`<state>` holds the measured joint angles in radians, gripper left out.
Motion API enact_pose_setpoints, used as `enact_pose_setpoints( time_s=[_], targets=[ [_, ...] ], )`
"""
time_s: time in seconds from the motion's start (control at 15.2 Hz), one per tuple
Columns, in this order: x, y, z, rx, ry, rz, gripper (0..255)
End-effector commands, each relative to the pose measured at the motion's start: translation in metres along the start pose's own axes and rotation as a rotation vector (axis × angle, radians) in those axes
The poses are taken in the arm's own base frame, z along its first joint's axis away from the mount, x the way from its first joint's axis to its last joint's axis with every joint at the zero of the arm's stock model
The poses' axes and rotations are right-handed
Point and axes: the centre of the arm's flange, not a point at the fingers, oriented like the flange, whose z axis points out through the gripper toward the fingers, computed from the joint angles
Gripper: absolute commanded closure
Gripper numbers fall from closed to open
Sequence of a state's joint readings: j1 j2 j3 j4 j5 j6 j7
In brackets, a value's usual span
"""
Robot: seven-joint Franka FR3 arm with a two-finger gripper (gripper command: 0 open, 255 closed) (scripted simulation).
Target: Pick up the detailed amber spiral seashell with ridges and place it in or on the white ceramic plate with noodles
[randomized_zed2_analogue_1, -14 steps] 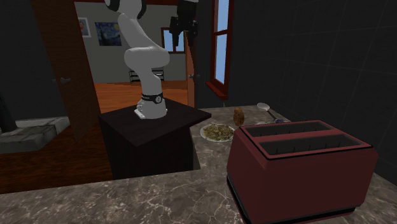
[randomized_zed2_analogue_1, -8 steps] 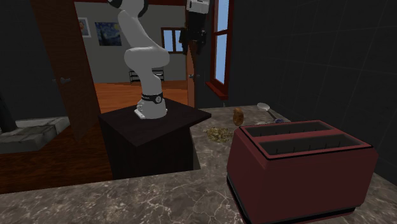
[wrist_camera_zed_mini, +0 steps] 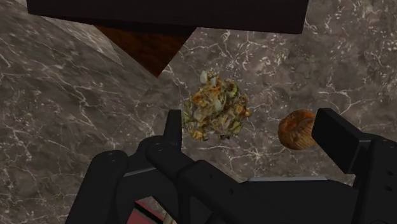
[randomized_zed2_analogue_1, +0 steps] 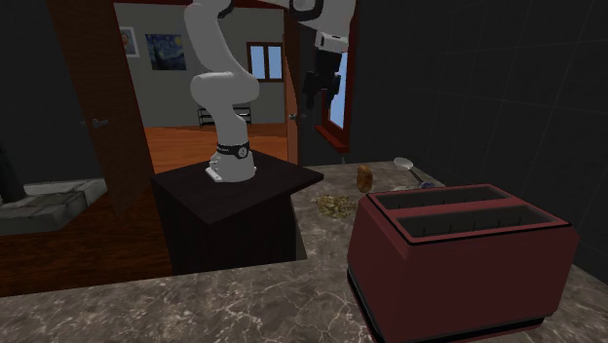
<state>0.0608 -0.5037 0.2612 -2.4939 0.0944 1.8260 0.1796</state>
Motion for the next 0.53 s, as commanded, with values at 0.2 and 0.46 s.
enact_pose_setpoints(
  time_s=[0.2,0.46],
  targets=[
    [0.037,-0.041,0.038,-0.02,0.002,0.024,0],
    [0.068,-0.073,0.07,-0.037,0.002,0.042,0]
  ],
)
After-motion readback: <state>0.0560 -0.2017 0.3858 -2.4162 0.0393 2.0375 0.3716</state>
